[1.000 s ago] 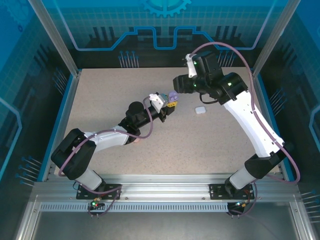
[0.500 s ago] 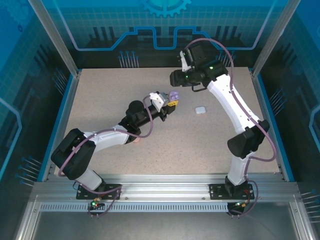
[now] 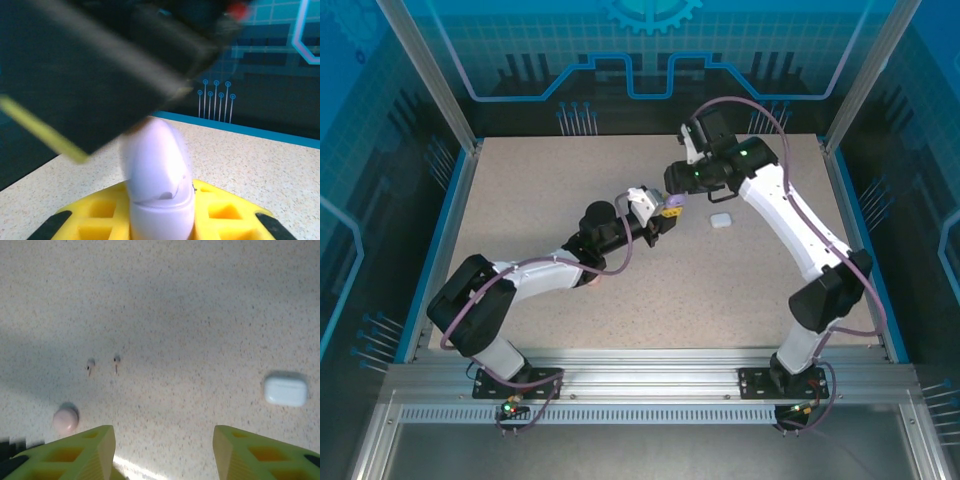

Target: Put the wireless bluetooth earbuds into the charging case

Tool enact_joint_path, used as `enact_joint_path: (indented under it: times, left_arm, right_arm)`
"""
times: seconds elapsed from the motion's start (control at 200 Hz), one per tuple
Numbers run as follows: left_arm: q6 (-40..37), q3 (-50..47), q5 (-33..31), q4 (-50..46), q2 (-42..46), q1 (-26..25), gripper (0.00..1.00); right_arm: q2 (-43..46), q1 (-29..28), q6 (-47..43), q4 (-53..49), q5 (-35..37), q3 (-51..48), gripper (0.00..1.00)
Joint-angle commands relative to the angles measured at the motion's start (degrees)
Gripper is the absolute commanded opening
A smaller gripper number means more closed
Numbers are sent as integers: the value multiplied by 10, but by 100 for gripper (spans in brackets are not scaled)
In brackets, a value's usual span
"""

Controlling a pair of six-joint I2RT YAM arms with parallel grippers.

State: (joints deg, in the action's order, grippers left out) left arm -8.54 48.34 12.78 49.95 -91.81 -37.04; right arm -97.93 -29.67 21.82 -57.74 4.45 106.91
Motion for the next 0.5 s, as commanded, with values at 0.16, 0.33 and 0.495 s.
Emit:
enact_joint_path:
  times: [0.16,0.33,0.495]
  left_arm:
    - [44,34,-19,20,-14,3,0]
    - [131,62,-21,-43,-42,3,0]
    - [257,124,-17,-166,-93,5,0]
  right_arm:
    - [54,27,64,9,40,-54,56]
    - [102,110,147,62,42,-150,58]
    - [142,137,162,87,31,-235,58]
